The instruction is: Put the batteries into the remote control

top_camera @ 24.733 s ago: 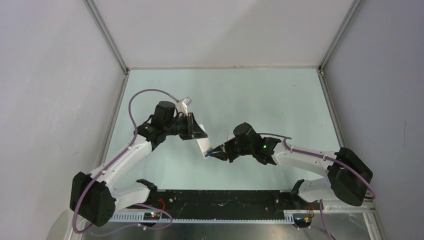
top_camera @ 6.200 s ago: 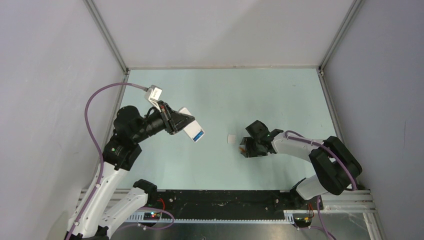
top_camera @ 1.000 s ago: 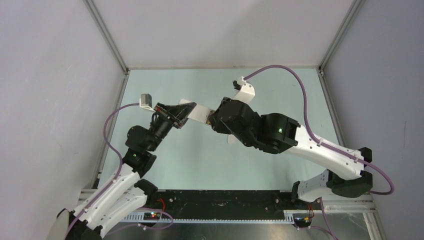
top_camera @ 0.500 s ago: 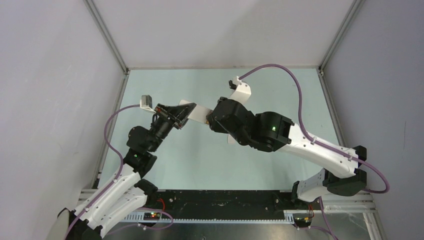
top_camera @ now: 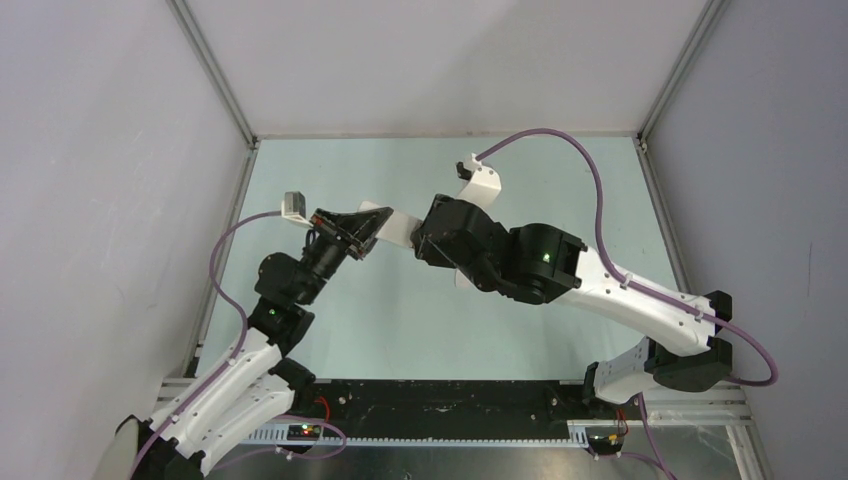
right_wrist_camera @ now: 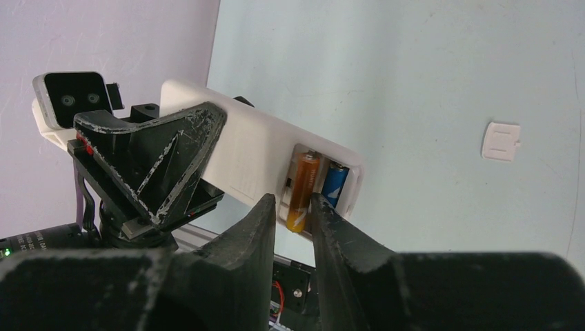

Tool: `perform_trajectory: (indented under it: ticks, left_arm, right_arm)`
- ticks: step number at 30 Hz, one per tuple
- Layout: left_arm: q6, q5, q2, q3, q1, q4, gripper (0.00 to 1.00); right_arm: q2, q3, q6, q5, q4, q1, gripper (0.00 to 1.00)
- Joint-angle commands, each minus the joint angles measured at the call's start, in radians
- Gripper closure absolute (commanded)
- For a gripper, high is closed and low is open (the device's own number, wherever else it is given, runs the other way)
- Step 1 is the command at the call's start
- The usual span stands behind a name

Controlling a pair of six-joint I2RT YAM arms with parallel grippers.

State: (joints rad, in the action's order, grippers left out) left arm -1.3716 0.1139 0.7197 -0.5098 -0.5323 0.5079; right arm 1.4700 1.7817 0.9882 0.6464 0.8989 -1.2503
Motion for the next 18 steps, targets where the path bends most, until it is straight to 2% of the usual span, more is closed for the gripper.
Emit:
perform_trajectory:
  ticks: [1, 13, 18]
  left_arm:
    - [-0.059, -0.035, -0.013, -0.008, -0.004, 0.116, 1.0]
    - [-0.054, -0.041, -0.014, 0.017, -0.005, 0.116, 1.0]
    - [-0.043, -0.03, -0.019, 0.032, -0.004, 0.116, 1.0]
  right_arm:
    - [0.008, 0.023, 0.002, 0.038, 0.074, 0.002, 0.69]
    - [-0.057, 0.01, -0.005, 0.021, 0.052, 0.008, 0.66]
    - [-0.118, -0.063, -0.02, -0.064, -0.009, 0.038, 0.66]
